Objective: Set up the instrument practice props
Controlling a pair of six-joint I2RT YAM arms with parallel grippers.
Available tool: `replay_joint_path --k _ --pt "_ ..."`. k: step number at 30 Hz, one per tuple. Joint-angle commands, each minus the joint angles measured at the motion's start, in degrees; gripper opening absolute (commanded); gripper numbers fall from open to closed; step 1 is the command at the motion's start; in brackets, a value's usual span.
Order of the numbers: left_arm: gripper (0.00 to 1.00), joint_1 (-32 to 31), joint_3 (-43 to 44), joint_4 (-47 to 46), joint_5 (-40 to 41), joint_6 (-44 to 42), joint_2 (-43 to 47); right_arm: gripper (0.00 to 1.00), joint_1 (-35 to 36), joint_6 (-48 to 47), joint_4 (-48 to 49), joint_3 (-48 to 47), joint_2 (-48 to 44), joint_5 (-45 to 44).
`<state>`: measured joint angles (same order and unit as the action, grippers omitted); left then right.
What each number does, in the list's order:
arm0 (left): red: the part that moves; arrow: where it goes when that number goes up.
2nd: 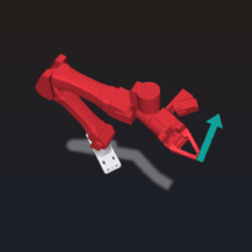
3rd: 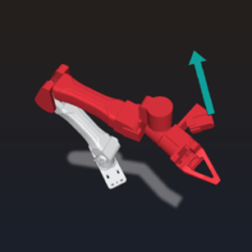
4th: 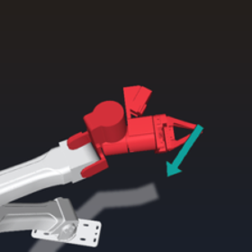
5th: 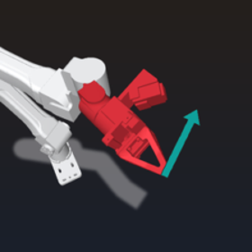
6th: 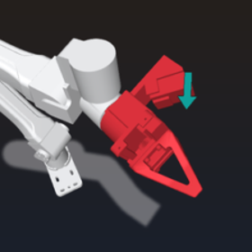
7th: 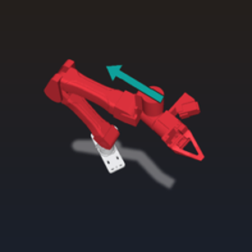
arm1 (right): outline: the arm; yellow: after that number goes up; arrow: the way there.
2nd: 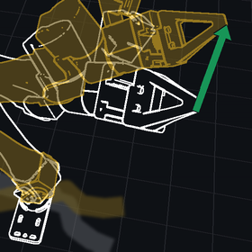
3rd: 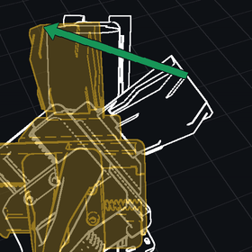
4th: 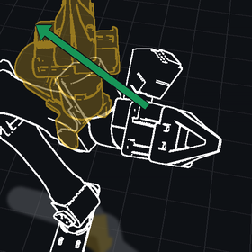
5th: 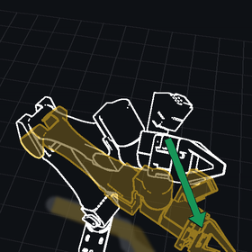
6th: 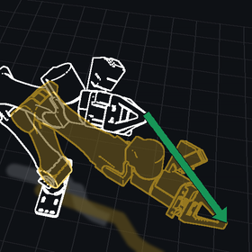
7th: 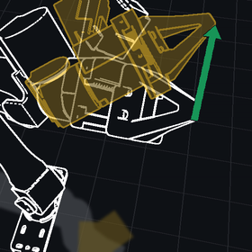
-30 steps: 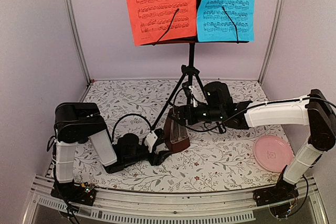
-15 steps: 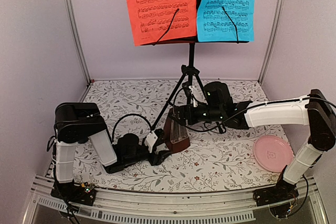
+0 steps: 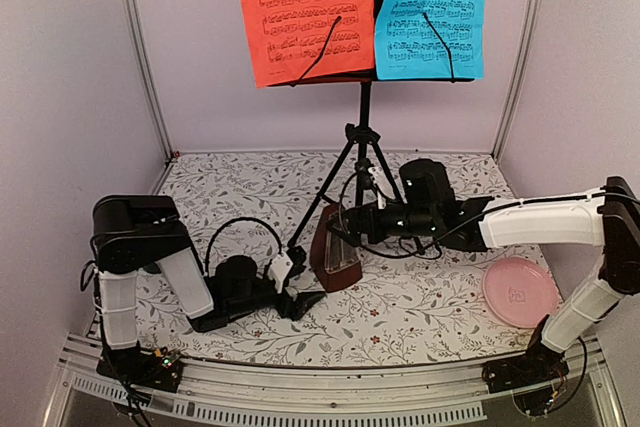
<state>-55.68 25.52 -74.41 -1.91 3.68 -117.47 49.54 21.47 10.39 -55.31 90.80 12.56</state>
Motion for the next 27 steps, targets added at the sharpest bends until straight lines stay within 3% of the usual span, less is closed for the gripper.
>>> replay_joint_path --k 1,7,14,18,23,27 --pt "0.85 -0.3 -2.5 1.9 -0.7 0.9 7.1 0.93 -1.8 -4.0 0.2 5.3 -7.4 0.0" --pt "0.79 1.2 -5.1 6.0 -1.8 4.3 13.6 0.81 -7.0 -7.0 0.7 11.2 -9.1 1.1" --pt "0.66 3.4 -4.1 11.5 -1.6 8.5 18.2 0.46 -7.6 -10.3 1.7 9.2 -1.6 -2.2" --pt "0.62 4.0 -3.3 14.5 -1.3 10.3 20.1 0.33 -7.7 -11.5 3.6 9.0 2.4 -4.2" --pt "0.56 5.3 -2.7 17.9 -1.5 12.5 22.6 0.23 -7.7 -13.1 7.3 8.6 8.4 -5.5" --pt "0.52 8.0 -3.3 19.0 -2.8 15.8 25.0 0.21 -7.6 -13.1 12.5 9.7 11.1 -1.5"
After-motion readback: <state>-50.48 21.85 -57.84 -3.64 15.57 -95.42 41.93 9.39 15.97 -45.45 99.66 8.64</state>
